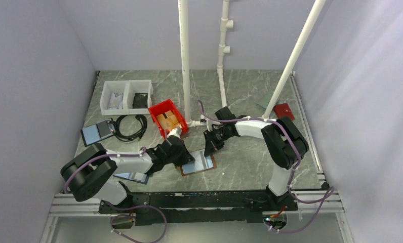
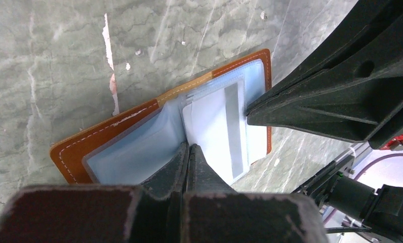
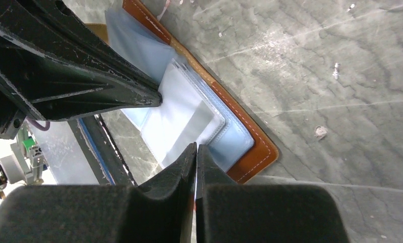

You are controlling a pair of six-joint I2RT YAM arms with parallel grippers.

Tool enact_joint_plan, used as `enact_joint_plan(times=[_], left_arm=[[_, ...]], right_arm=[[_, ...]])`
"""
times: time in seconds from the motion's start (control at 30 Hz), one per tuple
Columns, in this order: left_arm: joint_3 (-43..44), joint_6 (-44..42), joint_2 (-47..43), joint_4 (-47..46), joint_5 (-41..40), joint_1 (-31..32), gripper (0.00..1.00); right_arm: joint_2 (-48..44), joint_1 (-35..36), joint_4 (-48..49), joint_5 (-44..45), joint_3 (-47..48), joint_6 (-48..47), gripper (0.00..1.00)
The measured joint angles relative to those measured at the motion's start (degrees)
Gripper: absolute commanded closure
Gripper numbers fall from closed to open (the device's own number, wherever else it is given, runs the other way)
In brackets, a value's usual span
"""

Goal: Take the credit cards out of the card holder
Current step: Remove the credit card from the card holder.

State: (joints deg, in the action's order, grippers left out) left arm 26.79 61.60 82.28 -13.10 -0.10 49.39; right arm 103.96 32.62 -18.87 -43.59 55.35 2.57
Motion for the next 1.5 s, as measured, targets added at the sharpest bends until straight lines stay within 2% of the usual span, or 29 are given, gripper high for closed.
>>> enact_joint_plan(times=[0.37,1.0,1.33,1.43,1.5], left_arm=[[-6.8,3.2,-0.3,-12.0,3.3,-2.5,1.0],[-8.8,4.1,1.5,-18.0,6.3,-3.7,1.0],[-8.8,4.1,2.9,-20.1,7.9,-4.3,1.0],[-8.8,4.1,3.2,-20.4,8.4,-4.5,0.95],[-8.8,4.1,3.7,-21.0,8.9,-4.8,0.86]], right_arm=[[0.0,-0.5,0.0,-0.6,0.0,0.3,0.87],[1.3,-0.6,-0.2,-2.6,0.2,1.6,0.82],[1.9,-0.7,-0.8,-3.3,0.9,2.3,0.75],[2.1,-0.9,-0.8,-4.0,0.9,2.4,0.76],[2.3,-1.1,-0.8,-4.9,0.9,2.4,0.76]])
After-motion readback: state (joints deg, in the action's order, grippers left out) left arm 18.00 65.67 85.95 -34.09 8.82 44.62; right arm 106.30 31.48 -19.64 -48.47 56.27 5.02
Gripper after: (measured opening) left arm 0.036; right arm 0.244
